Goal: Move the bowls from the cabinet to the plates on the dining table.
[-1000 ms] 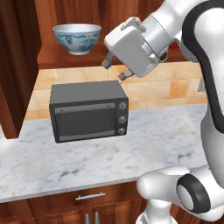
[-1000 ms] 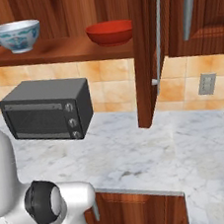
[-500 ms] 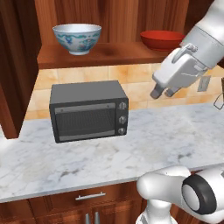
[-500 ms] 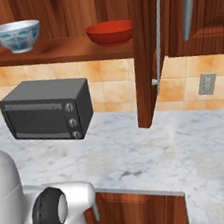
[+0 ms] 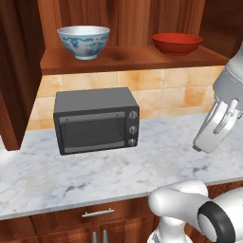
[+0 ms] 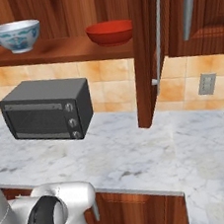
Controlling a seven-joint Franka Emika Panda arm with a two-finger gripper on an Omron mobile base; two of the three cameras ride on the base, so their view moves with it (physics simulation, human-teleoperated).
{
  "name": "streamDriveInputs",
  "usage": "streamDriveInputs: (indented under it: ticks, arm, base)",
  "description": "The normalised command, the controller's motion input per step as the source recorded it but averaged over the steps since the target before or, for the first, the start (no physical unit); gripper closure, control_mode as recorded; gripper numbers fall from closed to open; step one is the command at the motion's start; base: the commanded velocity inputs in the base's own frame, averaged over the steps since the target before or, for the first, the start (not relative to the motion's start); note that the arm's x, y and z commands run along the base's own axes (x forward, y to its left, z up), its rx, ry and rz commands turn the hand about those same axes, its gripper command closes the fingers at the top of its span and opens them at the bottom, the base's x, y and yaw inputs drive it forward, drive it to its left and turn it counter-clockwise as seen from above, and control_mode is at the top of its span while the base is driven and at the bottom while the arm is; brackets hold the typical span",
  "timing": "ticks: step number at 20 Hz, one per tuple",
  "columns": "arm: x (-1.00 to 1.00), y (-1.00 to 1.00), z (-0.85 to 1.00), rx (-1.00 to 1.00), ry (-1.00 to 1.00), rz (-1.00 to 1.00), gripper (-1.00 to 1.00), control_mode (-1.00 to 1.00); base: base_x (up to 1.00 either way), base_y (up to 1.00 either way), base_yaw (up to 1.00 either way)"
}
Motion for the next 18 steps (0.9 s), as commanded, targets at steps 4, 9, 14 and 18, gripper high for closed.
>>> streamDriveInputs:
  ticks: [4, 9, 14, 18]
  arm:
    - [0.38, 0.0, -0.59, -0.14, -0.19, 0.12, -1.0, -1.0]
    - [0.65, -0.04, -0.09, 0.02, -0.12, 0.03, -1.0, -1.0]
    - [0.54, -0.12, 0.33, 0.18, -0.1, -0.02, -1.0, -1.0]
    - [0.37, -0.02, 0.48, 0.21, -0.06, -0.12, -1.0, -1.0]
  base:
    - [0.0, 0.0, 0.0]
    - [0.0, 0.0, 0.0]
    - [0.0, 0.0, 0.0]
    - [0.0, 0.0, 0.0]
